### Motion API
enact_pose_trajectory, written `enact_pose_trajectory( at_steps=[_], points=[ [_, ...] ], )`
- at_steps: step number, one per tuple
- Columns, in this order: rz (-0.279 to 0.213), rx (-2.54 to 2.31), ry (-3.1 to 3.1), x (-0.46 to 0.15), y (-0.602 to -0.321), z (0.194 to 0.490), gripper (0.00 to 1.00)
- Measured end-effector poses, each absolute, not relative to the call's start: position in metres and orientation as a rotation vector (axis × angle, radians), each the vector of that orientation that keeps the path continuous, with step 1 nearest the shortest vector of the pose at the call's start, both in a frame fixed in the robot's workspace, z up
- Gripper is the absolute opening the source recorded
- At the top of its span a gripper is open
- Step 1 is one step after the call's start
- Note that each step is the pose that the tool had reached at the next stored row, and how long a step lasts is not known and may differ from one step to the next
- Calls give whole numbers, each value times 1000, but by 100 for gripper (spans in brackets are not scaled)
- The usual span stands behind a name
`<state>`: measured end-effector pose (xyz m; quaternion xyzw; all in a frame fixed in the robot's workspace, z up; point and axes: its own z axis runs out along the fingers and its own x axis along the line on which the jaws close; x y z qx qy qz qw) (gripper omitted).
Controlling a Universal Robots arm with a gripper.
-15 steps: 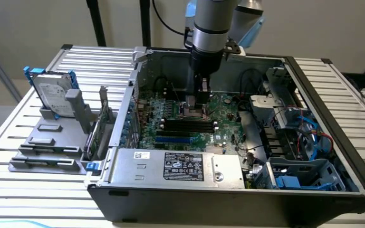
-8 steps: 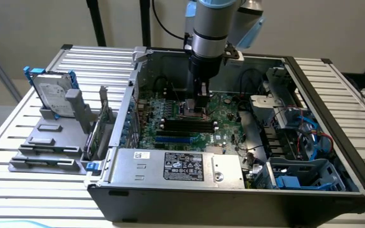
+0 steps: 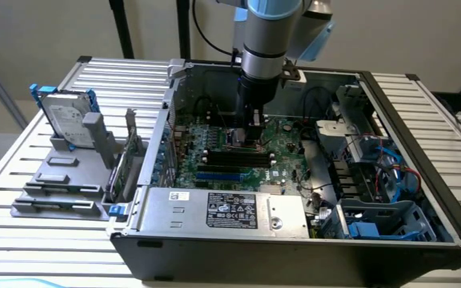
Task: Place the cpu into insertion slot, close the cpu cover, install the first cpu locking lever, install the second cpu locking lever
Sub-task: 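Place the cpu into insertion slot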
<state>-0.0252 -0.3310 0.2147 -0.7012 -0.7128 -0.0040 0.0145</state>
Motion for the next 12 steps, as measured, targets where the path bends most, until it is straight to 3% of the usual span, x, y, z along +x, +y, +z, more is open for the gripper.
enact_pose_trajectory(
  at_steps=[12],
  points=[
    [-10, -2196, -2203, -27, -329, 207, 54]
  ],
)
